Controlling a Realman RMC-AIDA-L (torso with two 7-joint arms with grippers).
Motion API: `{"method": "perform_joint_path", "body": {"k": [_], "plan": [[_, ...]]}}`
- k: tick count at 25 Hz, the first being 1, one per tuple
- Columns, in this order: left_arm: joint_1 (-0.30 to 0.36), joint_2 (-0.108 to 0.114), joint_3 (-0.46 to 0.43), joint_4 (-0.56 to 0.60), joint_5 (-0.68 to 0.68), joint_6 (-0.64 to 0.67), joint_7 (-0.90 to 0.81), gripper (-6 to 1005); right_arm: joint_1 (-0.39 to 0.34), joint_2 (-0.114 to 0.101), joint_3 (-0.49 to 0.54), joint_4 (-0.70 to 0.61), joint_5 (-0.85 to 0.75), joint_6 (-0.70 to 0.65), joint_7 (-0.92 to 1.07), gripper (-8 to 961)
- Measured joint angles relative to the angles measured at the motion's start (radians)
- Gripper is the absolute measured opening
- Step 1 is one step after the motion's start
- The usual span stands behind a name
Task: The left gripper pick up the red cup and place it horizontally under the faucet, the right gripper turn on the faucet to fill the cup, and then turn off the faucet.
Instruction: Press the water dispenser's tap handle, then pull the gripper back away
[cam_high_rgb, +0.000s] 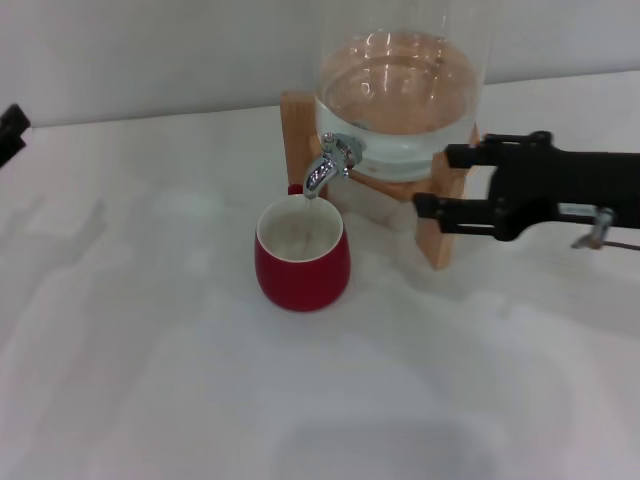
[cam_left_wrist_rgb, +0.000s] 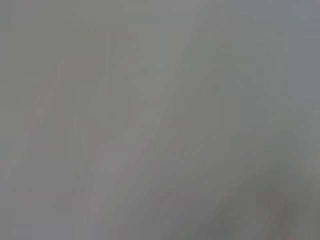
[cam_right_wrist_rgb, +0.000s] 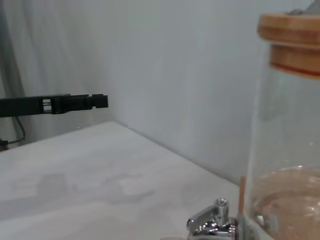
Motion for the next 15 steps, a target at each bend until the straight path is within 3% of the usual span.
{"method": "perform_joint_path", "body": {"k": [4, 15], "plan": [[0.0, -0.001, -0.038, 0.002, 0.0, -0.087, 0.022, 879, -0.045, 0.002, 0.009, 0.008, 0.072, 0.027, -0.044, 722], [-0.002, 0.001, -0.048, 0.006, 0.003, -0.055, 0.031, 879, -0.058, 0.005, -0.158, 0.017, 0.141, 0.012, -0.196, 722]]}}
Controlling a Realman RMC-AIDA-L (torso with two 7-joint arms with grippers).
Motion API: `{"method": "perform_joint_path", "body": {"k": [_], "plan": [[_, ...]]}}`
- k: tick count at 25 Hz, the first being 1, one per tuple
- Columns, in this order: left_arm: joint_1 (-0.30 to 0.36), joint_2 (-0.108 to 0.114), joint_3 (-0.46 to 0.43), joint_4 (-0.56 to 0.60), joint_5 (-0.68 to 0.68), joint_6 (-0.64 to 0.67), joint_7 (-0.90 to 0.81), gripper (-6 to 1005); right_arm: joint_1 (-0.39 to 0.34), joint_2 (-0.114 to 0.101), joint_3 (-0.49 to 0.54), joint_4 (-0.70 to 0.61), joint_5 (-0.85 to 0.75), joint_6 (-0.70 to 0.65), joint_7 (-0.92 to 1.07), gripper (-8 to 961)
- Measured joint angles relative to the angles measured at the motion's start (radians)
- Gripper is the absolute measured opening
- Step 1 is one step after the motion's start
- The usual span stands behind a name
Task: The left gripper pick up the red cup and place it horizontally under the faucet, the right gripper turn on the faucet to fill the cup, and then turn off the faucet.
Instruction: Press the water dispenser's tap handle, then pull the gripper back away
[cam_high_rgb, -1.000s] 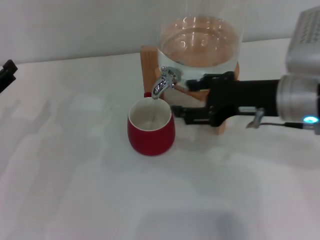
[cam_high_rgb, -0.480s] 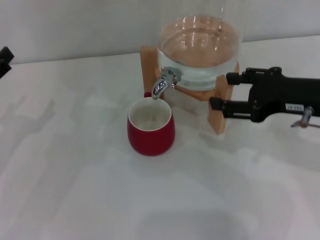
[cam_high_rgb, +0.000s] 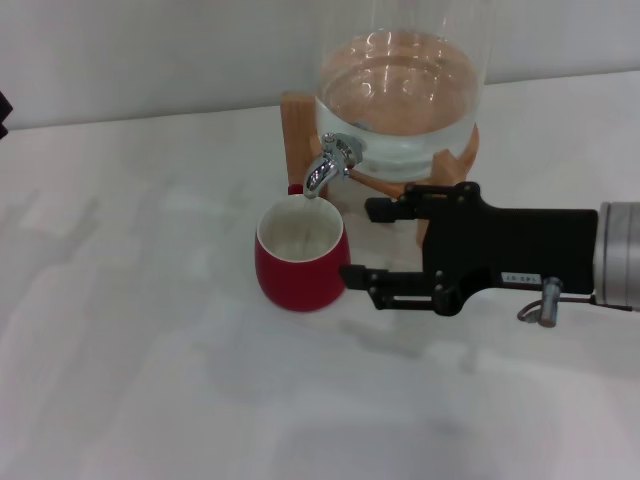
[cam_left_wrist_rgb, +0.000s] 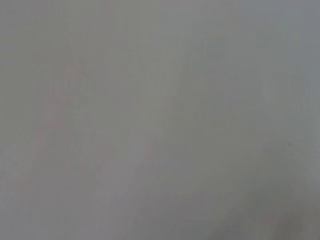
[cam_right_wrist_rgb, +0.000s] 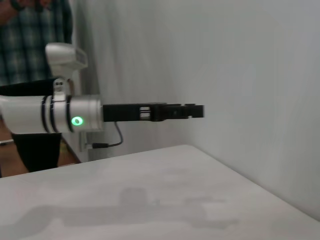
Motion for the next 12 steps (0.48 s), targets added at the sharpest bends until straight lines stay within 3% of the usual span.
{"method": "perform_joint_path", "body": {"k": [12], "plan": [[0.002, -0.001, 0.0, -0.007, 0.002, 0.003, 0.0, 879, 0.005, 0.0, -0.083, 0.003, 0.022, -0.073, -0.022, 722]]}}
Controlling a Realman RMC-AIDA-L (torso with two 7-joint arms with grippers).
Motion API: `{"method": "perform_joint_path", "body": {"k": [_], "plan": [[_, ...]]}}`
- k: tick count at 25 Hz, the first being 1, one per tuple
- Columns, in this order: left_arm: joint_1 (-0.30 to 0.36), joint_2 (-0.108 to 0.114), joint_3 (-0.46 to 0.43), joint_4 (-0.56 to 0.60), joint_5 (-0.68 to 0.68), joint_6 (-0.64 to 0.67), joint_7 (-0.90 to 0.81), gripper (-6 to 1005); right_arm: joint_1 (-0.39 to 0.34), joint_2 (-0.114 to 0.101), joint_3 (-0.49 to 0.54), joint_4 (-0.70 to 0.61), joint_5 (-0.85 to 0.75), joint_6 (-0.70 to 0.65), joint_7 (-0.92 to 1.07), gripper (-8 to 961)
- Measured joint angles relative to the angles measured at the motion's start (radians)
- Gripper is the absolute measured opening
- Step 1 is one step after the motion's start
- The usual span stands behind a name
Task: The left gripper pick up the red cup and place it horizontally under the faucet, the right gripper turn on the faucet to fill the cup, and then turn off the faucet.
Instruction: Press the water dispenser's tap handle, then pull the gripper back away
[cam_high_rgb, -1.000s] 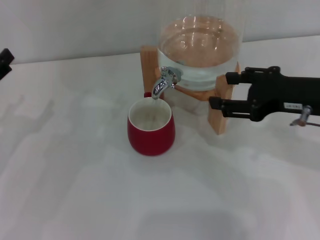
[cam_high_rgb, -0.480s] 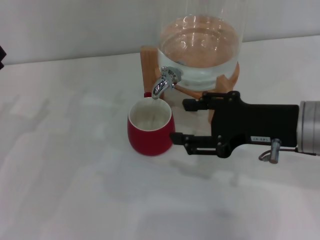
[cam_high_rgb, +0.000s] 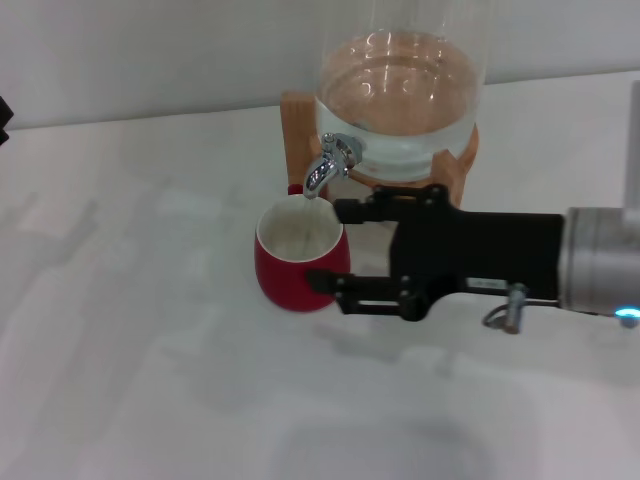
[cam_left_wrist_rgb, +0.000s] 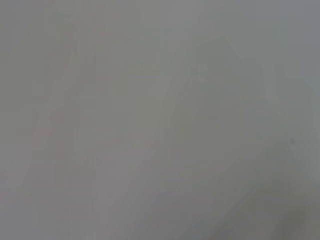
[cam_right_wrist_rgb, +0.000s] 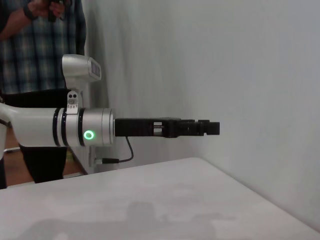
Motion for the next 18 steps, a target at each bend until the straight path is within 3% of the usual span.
{"method": "perform_joint_path", "body": {"k": [7, 18], "plan": [[0.0, 0.0, 0.0, -0.001, 0.0, 0.002, 0.0, 879, 0.02, -0.001, -0.083, -0.001, -0.009, -0.113, 0.008, 721], [0.015, -0.002, 0.003, 0.01, 0.0, -0.006, 0.0, 879, 0.093, -0.001, -0.099, -0.11, 0.007, -0.157, 0.011, 721]]}}
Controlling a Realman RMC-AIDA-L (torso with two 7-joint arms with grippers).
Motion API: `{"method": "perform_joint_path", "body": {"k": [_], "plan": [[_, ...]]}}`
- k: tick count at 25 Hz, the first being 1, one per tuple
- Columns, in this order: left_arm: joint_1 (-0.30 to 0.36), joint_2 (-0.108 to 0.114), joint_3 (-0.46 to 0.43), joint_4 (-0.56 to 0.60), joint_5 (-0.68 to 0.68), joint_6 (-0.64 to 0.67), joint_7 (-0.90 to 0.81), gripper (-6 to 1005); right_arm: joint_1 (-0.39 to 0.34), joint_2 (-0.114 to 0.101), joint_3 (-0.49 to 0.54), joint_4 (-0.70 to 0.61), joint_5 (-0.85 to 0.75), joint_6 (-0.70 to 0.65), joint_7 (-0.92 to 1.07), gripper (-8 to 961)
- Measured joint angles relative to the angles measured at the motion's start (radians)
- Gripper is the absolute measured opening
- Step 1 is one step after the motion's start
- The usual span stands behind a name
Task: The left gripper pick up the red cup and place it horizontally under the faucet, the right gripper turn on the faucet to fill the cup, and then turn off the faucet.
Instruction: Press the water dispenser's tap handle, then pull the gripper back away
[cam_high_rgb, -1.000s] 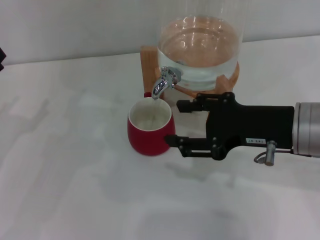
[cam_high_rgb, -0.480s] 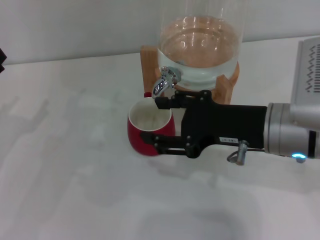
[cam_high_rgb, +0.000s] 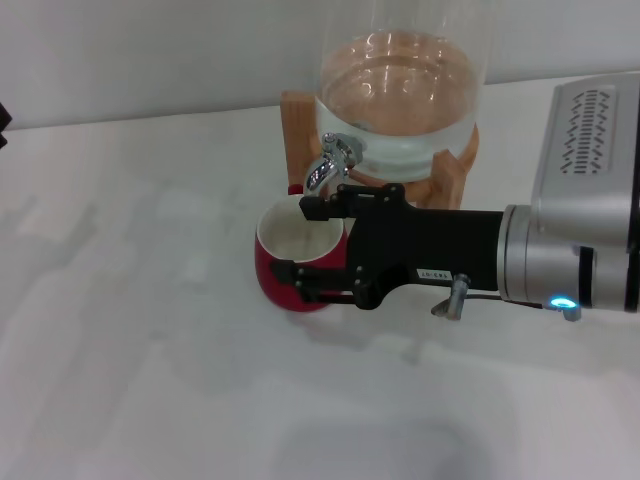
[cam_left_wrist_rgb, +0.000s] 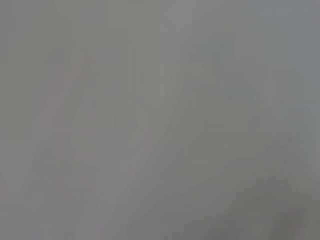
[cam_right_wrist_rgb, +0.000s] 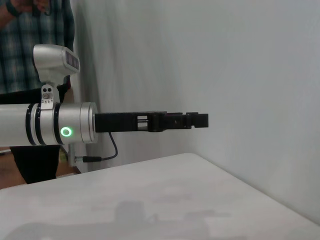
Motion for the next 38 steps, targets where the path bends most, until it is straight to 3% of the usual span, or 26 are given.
{"method": "perform_joint_path", "body": {"k": [16, 38], "plan": [[0.046, -0.002, 0.006, 0.059, 0.029, -0.005, 0.003, 879, 0.011, -0.001, -0.002, -0.021, 0.03, -0.074, -0.009, 722], [0.046, -0.002, 0.007, 0.063, 0.029, -0.004, 0.002, 879, -0.002, -0.004, -0.002, -0.016, 0.023, -0.128, -0.01, 722]]}}
